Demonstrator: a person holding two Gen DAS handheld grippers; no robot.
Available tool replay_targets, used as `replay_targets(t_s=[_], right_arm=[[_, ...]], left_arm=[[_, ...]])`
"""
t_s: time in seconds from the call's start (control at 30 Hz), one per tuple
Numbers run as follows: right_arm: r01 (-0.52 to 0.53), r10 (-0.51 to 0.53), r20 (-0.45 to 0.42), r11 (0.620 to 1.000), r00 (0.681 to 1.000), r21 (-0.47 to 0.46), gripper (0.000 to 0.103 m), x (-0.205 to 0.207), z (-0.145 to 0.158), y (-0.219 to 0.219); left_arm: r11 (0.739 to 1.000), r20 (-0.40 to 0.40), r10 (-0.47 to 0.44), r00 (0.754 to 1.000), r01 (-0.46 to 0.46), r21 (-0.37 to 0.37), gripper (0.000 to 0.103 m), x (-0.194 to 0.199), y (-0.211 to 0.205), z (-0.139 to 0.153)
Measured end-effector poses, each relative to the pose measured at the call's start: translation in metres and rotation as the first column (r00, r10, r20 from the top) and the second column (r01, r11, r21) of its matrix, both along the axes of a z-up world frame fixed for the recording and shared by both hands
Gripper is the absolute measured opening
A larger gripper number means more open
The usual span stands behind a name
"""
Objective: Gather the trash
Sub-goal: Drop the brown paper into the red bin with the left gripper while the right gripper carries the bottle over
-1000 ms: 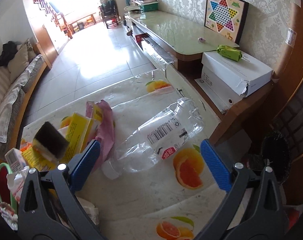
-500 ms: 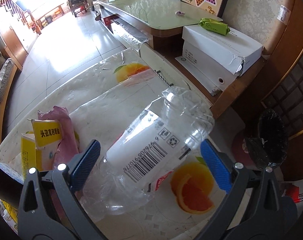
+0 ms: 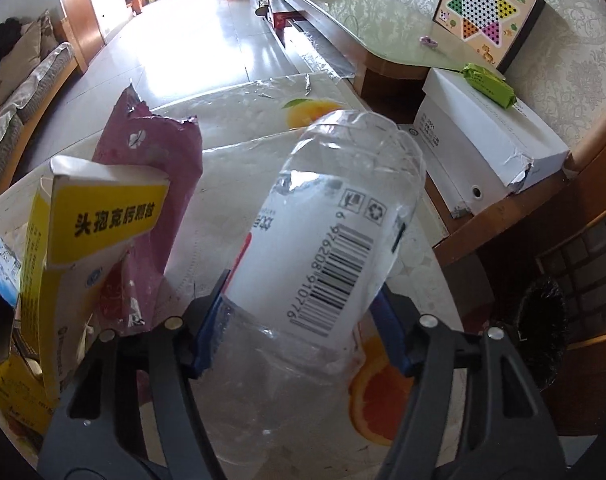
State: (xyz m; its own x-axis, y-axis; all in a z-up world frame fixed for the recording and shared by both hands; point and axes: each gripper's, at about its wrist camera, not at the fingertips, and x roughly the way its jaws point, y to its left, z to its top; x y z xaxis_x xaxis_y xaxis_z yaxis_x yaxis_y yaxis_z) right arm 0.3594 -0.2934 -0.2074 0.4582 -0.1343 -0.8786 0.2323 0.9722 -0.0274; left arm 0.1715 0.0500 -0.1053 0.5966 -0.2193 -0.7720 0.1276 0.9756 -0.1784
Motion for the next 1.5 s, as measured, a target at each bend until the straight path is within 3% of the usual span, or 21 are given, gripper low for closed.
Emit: replay_targets(t_s=[0.3, 0.5, 0.73, 1.13, 1.5], right_arm=[[-0.122, 0.137, 0.147, 0.986, 0.980, -0.112, 0.060, -0.043, 0.059, 0.014], [-0.220, 0.254, 0.216, 0.961, 0.943, -0.169, 0.053, -0.084, 0.102, 0.036], [-0.324, 0.359, 0.252, 0.931, 0.898, -0.170, 0.053, -0.120, 0.130, 0.070], [-0.485, 0.518, 0.288, 0.855, 0.805, -0.184, 0.053, -0.149, 0.158, 0.150], [-0.612, 0.636, 0.273, 0.771, 0.722, -0.178, 0.053, -0.167, 0.158, 0.237]], left_arm=[[1.000, 0.022, 0.000, 1.000, 0.001, -0.011, 0.049, 0.000, -0.004, 0.001], [1.000, 0.050, 0.016, 0.999, -0.015, -0.023, 0.049, 0.001, -0.001, 0.004], [0.998, 0.077, 0.056, 0.995, -0.052, -0.048, 0.049, -0.001, 0.014, 0.009], [0.981, 0.118, 0.195, 0.974, -0.194, -0.016, 0.049, 0.004, 0.101, 0.017], [0.936, 0.120, 0.345, 0.931, -0.350, 0.023, 0.050, 0.036, 0.193, 0.010]])
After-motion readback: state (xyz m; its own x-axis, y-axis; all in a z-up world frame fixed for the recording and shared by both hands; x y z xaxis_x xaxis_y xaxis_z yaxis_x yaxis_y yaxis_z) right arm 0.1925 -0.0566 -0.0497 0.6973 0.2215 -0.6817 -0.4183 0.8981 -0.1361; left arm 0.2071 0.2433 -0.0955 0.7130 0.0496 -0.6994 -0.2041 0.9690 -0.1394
